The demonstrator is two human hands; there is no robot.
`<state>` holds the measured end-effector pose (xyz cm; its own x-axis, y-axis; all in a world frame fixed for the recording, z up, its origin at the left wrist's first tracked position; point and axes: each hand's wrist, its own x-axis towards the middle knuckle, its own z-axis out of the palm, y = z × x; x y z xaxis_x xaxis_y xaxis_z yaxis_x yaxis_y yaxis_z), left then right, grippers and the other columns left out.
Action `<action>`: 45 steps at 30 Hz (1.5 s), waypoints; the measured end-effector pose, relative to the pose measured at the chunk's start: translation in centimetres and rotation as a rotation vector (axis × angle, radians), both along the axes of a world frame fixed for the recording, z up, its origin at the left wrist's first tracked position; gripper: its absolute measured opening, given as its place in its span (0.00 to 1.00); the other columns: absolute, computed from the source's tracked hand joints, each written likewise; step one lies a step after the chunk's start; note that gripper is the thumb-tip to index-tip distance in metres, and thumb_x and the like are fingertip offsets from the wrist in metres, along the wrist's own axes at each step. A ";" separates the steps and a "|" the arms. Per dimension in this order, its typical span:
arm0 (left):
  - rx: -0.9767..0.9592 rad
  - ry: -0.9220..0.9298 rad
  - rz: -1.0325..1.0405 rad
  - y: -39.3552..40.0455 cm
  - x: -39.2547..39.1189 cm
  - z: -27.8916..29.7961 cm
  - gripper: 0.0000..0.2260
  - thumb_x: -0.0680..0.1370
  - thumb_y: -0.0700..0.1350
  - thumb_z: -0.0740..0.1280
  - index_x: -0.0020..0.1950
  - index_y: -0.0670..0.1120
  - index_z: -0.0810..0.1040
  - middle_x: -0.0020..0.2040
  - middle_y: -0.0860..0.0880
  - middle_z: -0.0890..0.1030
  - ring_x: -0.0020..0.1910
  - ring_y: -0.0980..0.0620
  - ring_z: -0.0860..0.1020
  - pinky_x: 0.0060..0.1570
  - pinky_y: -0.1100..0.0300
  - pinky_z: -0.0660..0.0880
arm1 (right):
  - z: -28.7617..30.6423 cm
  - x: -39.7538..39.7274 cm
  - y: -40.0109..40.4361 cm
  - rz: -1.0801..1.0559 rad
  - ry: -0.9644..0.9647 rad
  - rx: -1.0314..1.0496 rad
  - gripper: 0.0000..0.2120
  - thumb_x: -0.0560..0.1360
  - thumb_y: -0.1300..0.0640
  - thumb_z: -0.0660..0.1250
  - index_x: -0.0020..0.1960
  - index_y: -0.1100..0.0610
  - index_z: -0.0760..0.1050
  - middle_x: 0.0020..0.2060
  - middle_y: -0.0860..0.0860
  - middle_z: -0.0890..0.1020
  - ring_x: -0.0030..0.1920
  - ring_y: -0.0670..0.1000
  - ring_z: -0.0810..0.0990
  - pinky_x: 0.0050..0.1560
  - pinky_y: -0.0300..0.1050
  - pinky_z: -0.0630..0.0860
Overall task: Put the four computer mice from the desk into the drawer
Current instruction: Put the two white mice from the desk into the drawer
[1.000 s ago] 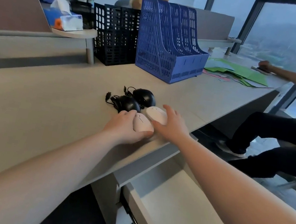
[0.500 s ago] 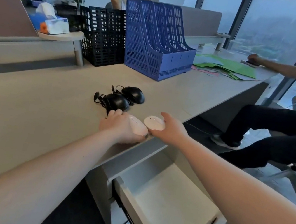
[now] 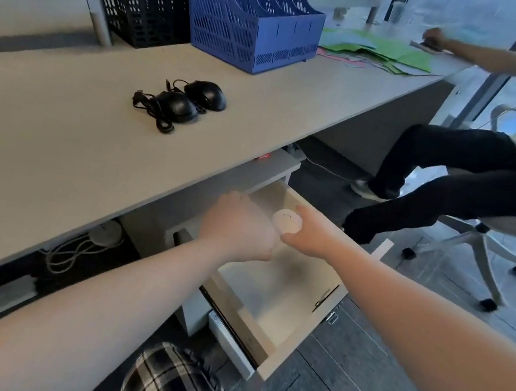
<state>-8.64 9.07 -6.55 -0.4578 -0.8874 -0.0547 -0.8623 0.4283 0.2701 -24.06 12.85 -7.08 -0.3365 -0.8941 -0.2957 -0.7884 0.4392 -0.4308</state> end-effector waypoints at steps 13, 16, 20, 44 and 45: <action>0.152 -0.175 0.104 -1.9 -2.0 -10.2 0.27 0.68 0.53 0.63 0.64 0.44 0.66 0.62 0.46 0.68 0.65 0.47 0.66 0.59 0.55 0.66 | -9.3 0.9 -4.3 0.042 0.035 0.140 0.33 0.73 0.49 0.67 0.73 0.59 0.61 0.68 0.58 0.73 0.68 0.59 0.71 0.63 0.50 0.71; 0.166 -0.203 0.119 -2.4 -2.8 -11.0 0.26 0.69 0.51 0.62 0.65 0.44 0.66 0.63 0.45 0.68 0.65 0.47 0.66 0.59 0.55 0.66 | -10.6 1.0 -5.2 0.043 0.052 0.131 0.32 0.72 0.50 0.68 0.71 0.60 0.63 0.67 0.59 0.74 0.67 0.61 0.71 0.65 0.50 0.71; 0.204 -0.199 0.131 -3.3 -2.9 -11.7 0.31 0.70 0.55 0.64 0.68 0.43 0.62 0.66 0.45 0.67 0.68 0.47 0.65 0.60 0.54 0.66 | -11.6 1.0 -5.6 0.026 0.050 0.111 0.31 0.72 0.51 0.67 0.71 0.58 0.64 0.65 0.59 0.72 0.66 0.60 0.71 0.64 0.52 0.71; -0.234 0.137 -0.087 -4.5 2.5 7.4 0.07 0.77 0.47 0.60 0.43 0.45 0.73 0.48 0.42 0.80 0.48 0.39 0.78 0.39 0.53 0.69 | 5.6 4.4 -7.6 0.038 0.043 -0.616 0.14 0.79 0.50 0.60 0.56 0.56 0.79 0.51 0.52 0.85 0.51 0.55 0.81 0.50 0.47 0.77; -0.274 0.173 -0.066 -5.5 3.3 8.0 0.08 0.77 0.48 0.61 0.45 0.44 0.75 0.50 0.42 0.80 0.50 0.39 0.77 0.41 0.52 0.72 | 6.1 5.0 -8.4 0.053 0.031 -0.624 0.14 0.79 0.50 0.59 0.58 0.55 0.78 0.53 0.52 0.84 0.53 0.55 0.81 0.51 0.47 0.76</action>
